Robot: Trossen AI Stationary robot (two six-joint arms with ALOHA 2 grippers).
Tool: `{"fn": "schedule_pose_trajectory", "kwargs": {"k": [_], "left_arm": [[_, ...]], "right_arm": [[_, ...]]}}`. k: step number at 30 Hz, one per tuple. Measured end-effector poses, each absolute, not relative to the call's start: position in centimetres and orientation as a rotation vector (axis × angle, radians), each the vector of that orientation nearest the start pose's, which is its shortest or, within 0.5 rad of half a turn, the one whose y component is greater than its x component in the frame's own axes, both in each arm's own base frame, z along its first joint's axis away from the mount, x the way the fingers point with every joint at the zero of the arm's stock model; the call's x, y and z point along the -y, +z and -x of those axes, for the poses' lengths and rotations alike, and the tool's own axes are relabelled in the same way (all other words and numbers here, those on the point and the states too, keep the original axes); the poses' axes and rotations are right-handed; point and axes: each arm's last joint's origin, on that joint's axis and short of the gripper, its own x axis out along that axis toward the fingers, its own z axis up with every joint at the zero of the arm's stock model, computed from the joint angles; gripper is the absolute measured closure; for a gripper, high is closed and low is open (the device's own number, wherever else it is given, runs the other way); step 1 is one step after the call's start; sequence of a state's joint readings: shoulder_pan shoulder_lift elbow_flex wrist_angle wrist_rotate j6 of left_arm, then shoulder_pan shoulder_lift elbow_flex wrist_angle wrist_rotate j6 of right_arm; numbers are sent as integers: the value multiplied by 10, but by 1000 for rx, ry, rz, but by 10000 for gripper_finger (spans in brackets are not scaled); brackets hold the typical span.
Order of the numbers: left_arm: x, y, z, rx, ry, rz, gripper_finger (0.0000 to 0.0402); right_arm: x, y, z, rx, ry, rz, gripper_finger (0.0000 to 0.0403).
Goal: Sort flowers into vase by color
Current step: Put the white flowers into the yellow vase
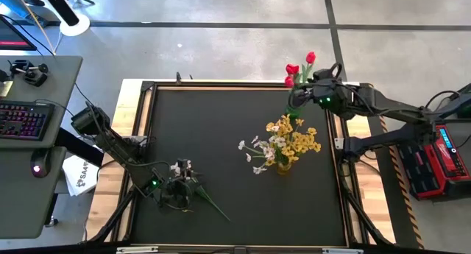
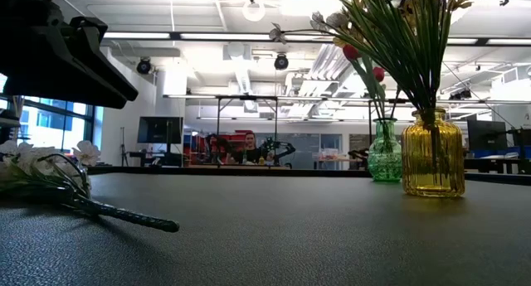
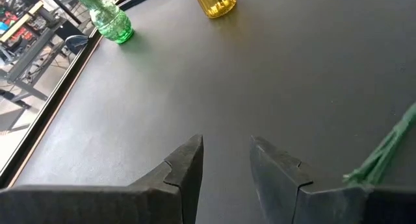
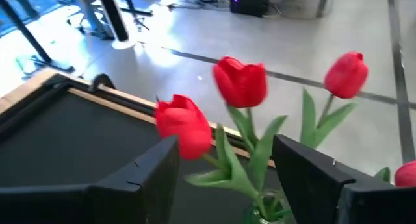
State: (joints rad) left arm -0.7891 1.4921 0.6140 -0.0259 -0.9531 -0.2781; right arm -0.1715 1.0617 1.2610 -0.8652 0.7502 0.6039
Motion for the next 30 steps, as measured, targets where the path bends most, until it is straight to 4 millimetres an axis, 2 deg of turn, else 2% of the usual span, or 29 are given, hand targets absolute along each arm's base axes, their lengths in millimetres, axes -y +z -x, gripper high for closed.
{"fn": "schedule_pose_trajectory", "kwargs": {"k": [9, 12, 20, 25, 30], "left_arm": [[163, 152, -199, -531, 240, -389, 287], [164, 153, -200, -527, 240, -383, 287], [159, 156, -204, -528, 260, -367, 287], [157, 174, -198, -499, 212, -302, 287], [162, 204, -183, -462, 26, -64, 287]], "right_arm": [[18, 393, -192, -322, -908, -237, 207], [4, 401, -196, -251, -866, -198, 217], [-53, 434, -221, -4, -640, 20, 237], [-82, 435, -238, 24, -561, 196, 249], [-107, 422, -247, -26, -471, 296, 253]]}}
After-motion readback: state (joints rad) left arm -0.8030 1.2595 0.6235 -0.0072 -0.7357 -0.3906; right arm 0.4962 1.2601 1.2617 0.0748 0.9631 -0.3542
